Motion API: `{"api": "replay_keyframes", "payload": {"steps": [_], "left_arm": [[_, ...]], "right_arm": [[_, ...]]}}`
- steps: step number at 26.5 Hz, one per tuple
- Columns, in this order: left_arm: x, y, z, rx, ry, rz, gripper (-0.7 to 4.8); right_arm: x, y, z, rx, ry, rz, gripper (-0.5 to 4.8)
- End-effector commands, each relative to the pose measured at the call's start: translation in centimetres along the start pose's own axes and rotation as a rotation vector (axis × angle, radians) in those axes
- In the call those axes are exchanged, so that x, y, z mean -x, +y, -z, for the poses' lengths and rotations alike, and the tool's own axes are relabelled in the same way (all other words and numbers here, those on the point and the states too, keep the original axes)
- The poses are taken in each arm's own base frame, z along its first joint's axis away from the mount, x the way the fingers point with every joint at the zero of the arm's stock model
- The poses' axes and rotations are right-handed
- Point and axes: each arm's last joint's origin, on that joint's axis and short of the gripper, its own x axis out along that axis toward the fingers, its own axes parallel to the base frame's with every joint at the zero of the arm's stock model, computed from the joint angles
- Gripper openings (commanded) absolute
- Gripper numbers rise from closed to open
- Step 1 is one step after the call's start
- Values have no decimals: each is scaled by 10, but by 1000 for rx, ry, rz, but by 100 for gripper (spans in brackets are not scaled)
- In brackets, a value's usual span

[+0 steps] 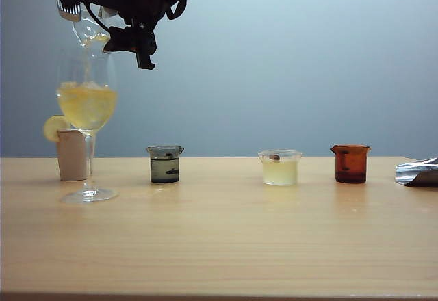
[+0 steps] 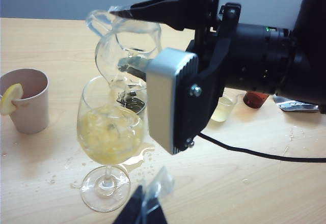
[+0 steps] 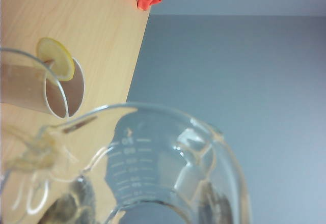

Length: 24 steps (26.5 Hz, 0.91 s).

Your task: Pick up the second measuring cup from the left, pour the orange juice inside into the goblet, and finally put the measuring cup back in its original place.

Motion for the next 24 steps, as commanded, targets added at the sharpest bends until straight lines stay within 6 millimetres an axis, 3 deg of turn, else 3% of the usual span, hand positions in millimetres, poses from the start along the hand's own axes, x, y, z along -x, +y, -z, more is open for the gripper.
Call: {"api": "replay_keyframes", "payload": {"steps": [1, 24], "left_arm": [[2, -1, -3, -2, -15, 5, -5], [2, -1, -3, -2, -15, 5, -5]], "right_arm": [[2, -8, 0, 35, 21, 44, -1], [2, -11, 0, 63, 21, 66, -1]]}}
